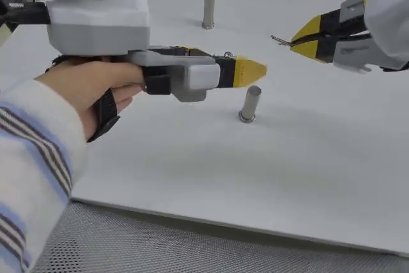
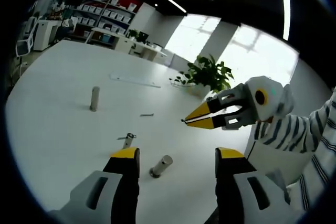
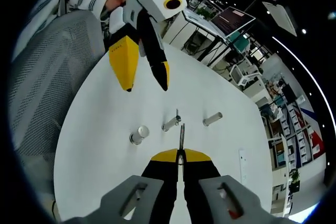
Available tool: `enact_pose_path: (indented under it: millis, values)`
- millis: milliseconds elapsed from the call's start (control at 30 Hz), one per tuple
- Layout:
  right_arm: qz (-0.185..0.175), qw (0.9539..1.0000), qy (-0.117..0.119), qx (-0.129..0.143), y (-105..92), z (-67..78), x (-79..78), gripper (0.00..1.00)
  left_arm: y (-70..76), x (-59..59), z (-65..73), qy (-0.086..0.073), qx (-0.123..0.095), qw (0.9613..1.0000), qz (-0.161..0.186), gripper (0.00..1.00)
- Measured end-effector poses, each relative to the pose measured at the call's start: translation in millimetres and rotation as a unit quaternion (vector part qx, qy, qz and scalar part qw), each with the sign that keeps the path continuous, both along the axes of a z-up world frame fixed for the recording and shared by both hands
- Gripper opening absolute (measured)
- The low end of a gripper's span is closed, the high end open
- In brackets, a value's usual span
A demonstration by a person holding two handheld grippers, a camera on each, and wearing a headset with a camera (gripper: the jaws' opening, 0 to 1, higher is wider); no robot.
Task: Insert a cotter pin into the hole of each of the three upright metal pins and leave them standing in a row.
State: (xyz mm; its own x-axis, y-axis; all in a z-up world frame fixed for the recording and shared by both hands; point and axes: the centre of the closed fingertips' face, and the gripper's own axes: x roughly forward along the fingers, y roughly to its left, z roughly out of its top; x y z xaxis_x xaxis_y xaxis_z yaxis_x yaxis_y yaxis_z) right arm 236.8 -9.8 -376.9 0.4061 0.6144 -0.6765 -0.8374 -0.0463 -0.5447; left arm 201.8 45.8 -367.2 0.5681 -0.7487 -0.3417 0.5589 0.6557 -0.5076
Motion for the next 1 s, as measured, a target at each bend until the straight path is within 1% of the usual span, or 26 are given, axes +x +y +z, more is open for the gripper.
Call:
enact_pose_path:
  millis: [133, 233, 367, 400, 467, 500, 533, 600, 700, 800, 833, 900, 1000]
  values:
    - [0.002, 1.0000, -0.005, 0.006, 3.7, 0.7, -9.6, 0.00, -3.5, 3.6, 2.7, 0.002, -0.012, 0.9999, 0.001, 0.48]
    - [0.004, 0.9999, -0.010, 0.010, 6.9, 1.1, -15.3, 0.00, -5.9, 4.9, 2.8, 0.009, -0.020, 0.9998, 0.000, 0.38]
    - [0.012, 0.9998, -0.015, 0.010, 11.6, 1.4, -23.0, 0.00, -12.5, 2.8, 2.0, 0.018, -0.030, 0.9993, -0.008, 0.30]
    - [0.014, 0.9997, -0.016, 0.012, 13.3, 1.9, -25.9, 0.00, -13.3, 5.8, 0.2, 0.022, -0.034, 0.9991, -0.011, 0.28]
    - [0.017, 0.9996, -0.015, 0.014, 15.7, 2.7, -29.7, 0.00, -13.9, 8.7, -1.2, 0.024, -0.036, 0.9990, -0.012, 0.25]
    - [0.019, 0.9996, -0.015, 0.016, 17.7, 3.3, -32.7, 0.00, -13.3, 14.0, -3.7, 0.026, -0.039, 0.9988, -0.014, 0.23]
    - [0.022, 0.9995, -0.015, 0.017, 19.4, 3.5, -35.6, 0.00, -13.6, 16.8, -5.0, 0.027, -0.041, 0.9987, -0.016, 0.21]
    - [0.026, 0.9994, -0.016, 0.017, 21.3, 3.8, -38.2, 0.00, -13.8, 20.8, -6.6, 0.028, -0.045, 0.9984, -0.019, 0.17]
    - [0.027, 0.9993, -0.015, 0.020, 24.2, 5.2, -42.2, 0.00, -13.8, 23.5, -8.8, 0.031, -0.047, 0.9982, -0.021, 0.14]
    - [0.029, 0.9993, -0.013, 0.023, 27.0, 6.5, -45.8, 0.00, -16.5, 14.4, -7.0, 0.031, -0.048, 0.9981, -0.023, 0.09]
    - [0.030, 0.9992, -0.012, 0.023, 27.2, 6.6, -46.1, 0.00, -15.8, 12.9, -6.8, 0.032, -0.049, 0.9980, -0.024, 0.07]
    - [0.031, 0.9991, -0.013, 0.024, 28.0, 7.4, -46.6, 0.00, -14.7, 14.2, -7.8, 0.033, -0.052, 0.9978, -0.025, 0.03]
    - [0.033, 0.9990, -0.013, 0.025, 29.7, 8.3, -47.8, 0.00, -17.2, 9.0, -6.4, 0.036, -0.056, 0.9974, -0.027, 0.02]
